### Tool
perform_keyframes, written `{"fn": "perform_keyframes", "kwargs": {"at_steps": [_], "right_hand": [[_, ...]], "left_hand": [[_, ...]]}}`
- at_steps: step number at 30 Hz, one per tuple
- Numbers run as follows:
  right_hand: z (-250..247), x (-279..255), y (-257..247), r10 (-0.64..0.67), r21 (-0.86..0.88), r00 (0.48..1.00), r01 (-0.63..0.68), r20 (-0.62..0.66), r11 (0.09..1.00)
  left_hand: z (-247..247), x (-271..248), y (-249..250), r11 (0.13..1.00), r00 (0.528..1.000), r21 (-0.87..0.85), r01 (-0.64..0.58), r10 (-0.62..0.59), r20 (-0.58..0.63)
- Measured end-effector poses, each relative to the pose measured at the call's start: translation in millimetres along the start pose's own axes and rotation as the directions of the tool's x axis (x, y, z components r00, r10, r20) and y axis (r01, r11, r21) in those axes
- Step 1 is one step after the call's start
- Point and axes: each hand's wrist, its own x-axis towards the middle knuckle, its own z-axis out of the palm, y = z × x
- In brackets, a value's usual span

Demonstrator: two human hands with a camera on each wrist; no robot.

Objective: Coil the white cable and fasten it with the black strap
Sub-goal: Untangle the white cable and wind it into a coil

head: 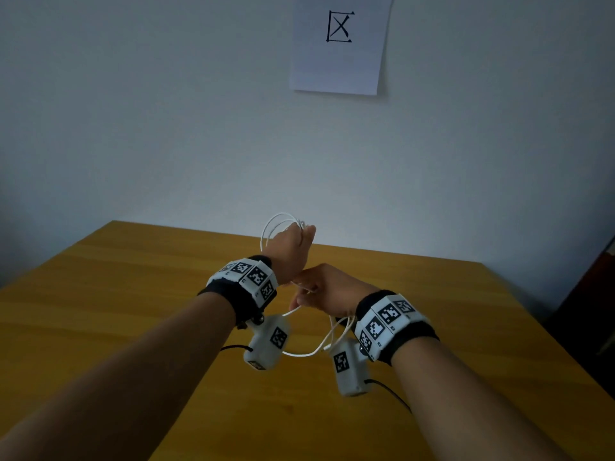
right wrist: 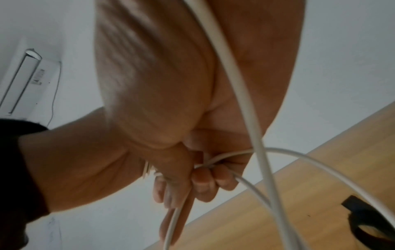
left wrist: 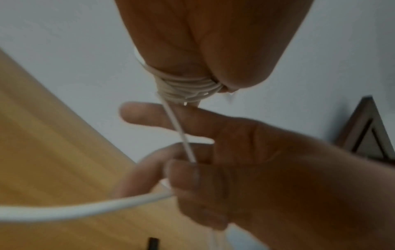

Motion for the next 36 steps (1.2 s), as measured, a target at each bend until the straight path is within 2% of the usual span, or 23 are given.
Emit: {"fn": "perform_keyframes", "kwargs": {"at_steps": [3,6,10,13,16,18,21,25,28,30,32,34,36], "right_hand": [[-3.7,-1.2,-1.6,-0.003,0.003,1.0,0.003,-0.015,1.0],[-6.5,-1.1,-1.9,0.013,0.037,0.998,-0.011,-0.053,0.999],[-3.8,-0.7,-6.3,0.046,0.134,0.996,-0.036,-0.073,0.99],[-0.9,2.4,-5.4,0.113,0.121,0.991,-0.104,-0.071,0.987],[-1.1,3.5,2.8,0.233,0.089,0.972,-0.23,-0.024,0.969],[-3.1,-1.1,7.7,0.291,0.003,0.956,-0.291,-0.02,0.957],[-5.0,-5.5,13.7,0.278,-0.087,0.958,-0.284,-0.076,0.955],[-6.4,-8.5,20.8,0.332,-0.033,0.938,-0.336,-0.098,0.941],[-8.9,-6.0,35.8,0.372,-0.134,0.92,-0.386,-0.121,0.913],[-9.5,-4.4,42.3,0.407,-0.198,0.901,-0.431,-0.152,0.88],[-9.5,-2.5,48.0,0.425,-0.266,0.863,-0.493,-0.274,0.828],[-11.7,-1.1,54.2,0.41,-0.302,0.798,-0.562,-0.442,0.77],[-15.1,-2.3,60.7,0.416,-0.256,0.723,-0.622,-0.552,0.74]], "left_hand": [[2.8,-2.1,-3.7,0.975,0.998,0.216,-0.045,0.032,0.06],[0.5,-6.8,-2.8,0.886,0.99,0.45,-0.111,0.058,0.129],[-6.3,-5.4,-4.8,0.758,0.982,0.626,-0.186,0.116,0.151],[-7.5,-3.5,-10.1,0.649,0.973,0.725,-0.23,0.179,0.148],[-12.8,-7.1,-19.3,0.697,0.986,0.7,-0.157,0.147,0.074],[-16.9,-8.7,-27.8,0.718,0.993,0.688,-0.106,0.111,0.037],[-22.5,-8.8,-36.0,0.701,1.0,0.713,0.003,0.016,-0.021],[-28.1,-9.8,-42.3,0.652,0.991,0.748,0.125,-0.124,-0.057],[-30.6,-10.9,-44.9,0.652,0.983,0.741,0.16,-0.172,-0.062],[-32.4,-11.3,-43.4,0.63,0.982,0.76,0.16,-0.178,-0.059],[-34.3,-13.4,-39.9,0.596,0.978,0.787,0.162,-0.205,-0.046],[-34.8,-14.8,-37.3,0.562,0.969,0.81,0.167,-0.244,-0.031],[-35.9,-16.3,-35.5,0.548,0.955,0.813,0.196,-0.293,-0.033]]}}
